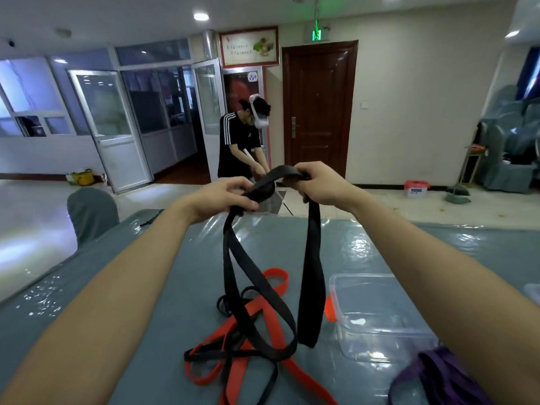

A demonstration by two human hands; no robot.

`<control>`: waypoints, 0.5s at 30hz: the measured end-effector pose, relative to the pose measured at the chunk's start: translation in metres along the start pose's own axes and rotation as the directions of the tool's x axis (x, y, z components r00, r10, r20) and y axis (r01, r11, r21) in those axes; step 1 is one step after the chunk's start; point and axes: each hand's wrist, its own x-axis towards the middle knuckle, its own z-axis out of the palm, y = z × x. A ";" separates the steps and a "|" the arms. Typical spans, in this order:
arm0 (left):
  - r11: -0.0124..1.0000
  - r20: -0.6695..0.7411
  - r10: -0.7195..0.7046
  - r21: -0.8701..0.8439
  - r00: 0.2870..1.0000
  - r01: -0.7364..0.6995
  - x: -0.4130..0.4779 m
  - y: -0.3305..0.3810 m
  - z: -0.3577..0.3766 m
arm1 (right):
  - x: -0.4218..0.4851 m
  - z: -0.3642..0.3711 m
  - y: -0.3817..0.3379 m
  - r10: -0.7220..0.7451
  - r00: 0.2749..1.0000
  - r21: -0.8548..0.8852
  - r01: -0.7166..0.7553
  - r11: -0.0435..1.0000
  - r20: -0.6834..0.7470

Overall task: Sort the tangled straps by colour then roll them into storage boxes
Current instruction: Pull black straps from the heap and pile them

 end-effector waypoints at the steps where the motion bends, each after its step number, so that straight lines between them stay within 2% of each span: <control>1: 0.994 0.012 0.010 -0.104 1.000 -0.008 0.002 0.005 -0.003 | -0.001 -0.001 0.004 0.005 1.000 -0.040 -0.005 0.999 0.021; 3: 0.965 0.100 0.044 -0.263 0.994 -0.017 0.003 0.013 -0.008 | -0.004 -0.003 0.011 0.014 1.000 -0.052 -0.015 0.999 -0.019; 5: 0.966 0.244 0.057 -0.257 0.968 0.008 0.004 0.020 -0.007 | -0.005 -0.007 0.014 0.017 0.992 -0.008 -0.018 1.000 -0.121; 7: 0.996 0.254 -0.018 -0.075 0.967 0.038 0.006 0.028 -0.003 | -0.005 -0.012 0.012 0.023 0.983 0.033 -0.017 0.999 -0.181; 10: 0.991 0.144 -0.080 0.118 0.986 0.064 0.010 0.043 -0.003 | -0.004 -0.017 0.007 -0.002 0.980 0.055 0.013 0.998 -0.198; 12: 0.980 0.161 -0.096 0.186 0.982 0.065 0.012 0.051 -0.007 | -0.004 -0.019 0.004 -0.028 0.984 0.043 0.036 0.998 -0.174; 15: 0.935 0.252 -0.217 0.332 0.943 0.127 0.008 0.057 -0.013 | -0.005 -0.024 0.001 -0.039 0.989 -0.001 0.039 0.999 -0.141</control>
